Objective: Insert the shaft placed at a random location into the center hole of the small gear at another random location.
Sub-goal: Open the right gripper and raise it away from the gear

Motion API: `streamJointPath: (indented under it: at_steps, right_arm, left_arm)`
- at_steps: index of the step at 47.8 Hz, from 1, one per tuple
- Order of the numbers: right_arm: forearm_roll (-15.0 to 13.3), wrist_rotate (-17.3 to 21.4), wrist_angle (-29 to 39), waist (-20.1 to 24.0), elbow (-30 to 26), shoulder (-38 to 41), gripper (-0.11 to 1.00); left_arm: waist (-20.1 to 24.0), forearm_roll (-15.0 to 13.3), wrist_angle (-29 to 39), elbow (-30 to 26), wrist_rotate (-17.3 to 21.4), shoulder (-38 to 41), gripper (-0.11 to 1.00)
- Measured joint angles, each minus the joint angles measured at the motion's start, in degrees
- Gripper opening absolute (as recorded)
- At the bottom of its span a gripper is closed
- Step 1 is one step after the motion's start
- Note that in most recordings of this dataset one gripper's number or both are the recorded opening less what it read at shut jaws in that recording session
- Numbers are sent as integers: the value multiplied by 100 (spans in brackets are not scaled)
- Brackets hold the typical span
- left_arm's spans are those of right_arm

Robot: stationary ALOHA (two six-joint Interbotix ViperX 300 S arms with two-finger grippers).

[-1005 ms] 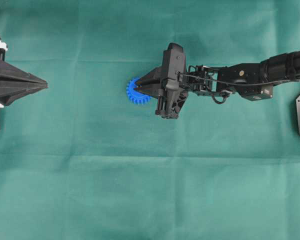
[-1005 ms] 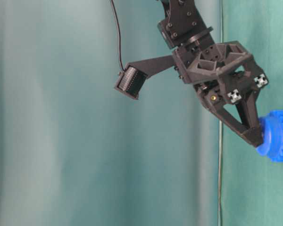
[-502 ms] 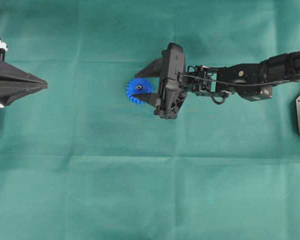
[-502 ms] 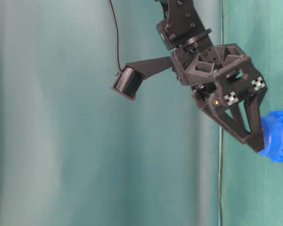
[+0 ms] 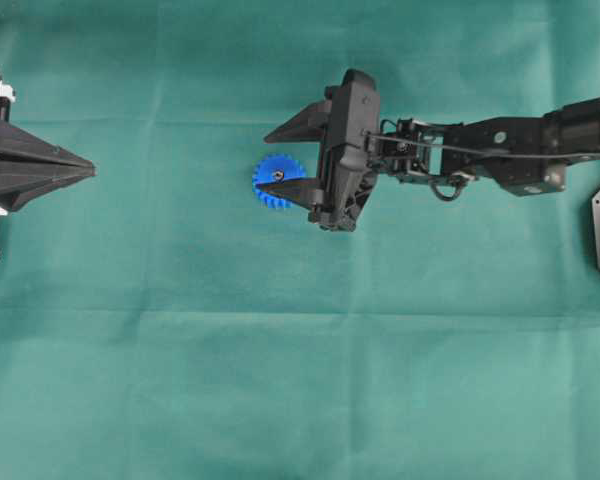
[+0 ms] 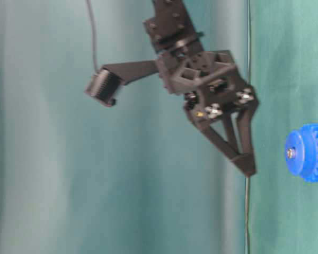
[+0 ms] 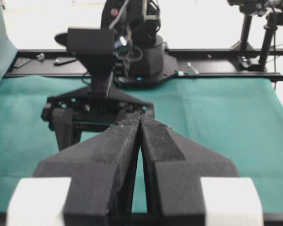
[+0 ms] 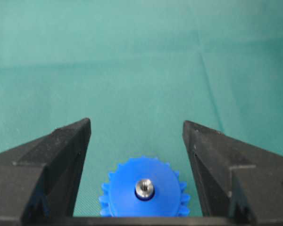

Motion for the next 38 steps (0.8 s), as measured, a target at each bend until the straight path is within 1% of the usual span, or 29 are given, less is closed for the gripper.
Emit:
streamJointPath:
  at_steps: [13,19,29,38]
  right_arm:
    - [0,9,158,0,35,-167,78]
    - [0,9,167,0,176,-316,78]
    - [18,9,167,0,571,-826,78]
    - [70,0,176,0,1055,-1441,78]
  left_arm:
    - [0,-9,9,0,0,9,0]
    - [0,0,9,0,0,9,0]
    - [0,-9,9,0,-18,0,0]
    - [0,0,9,0,-18,0,0]
